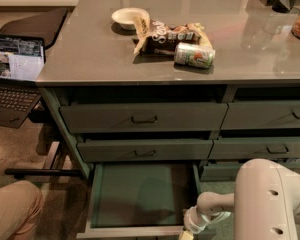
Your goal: Open bottom drawer
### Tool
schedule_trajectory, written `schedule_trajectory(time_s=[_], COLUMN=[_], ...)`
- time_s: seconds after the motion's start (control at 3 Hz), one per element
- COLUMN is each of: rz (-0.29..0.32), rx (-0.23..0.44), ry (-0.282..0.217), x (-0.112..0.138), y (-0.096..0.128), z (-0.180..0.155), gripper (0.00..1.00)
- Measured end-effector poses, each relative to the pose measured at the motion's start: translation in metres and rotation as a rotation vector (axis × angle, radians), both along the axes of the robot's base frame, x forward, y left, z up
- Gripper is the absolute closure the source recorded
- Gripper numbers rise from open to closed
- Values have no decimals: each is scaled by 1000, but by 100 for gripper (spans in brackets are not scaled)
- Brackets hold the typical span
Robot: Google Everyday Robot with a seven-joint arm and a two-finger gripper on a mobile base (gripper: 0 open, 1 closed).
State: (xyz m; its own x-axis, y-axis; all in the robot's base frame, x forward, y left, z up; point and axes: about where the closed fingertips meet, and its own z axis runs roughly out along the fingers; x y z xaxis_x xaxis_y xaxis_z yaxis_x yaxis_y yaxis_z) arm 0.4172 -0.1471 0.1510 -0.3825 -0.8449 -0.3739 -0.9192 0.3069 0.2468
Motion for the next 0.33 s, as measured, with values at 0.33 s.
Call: schedule_trajectory(time_s=[0.33], rz=[0], rx=[0], ry=[0], x=[0], y=[0], z=[0], gripper=[0])
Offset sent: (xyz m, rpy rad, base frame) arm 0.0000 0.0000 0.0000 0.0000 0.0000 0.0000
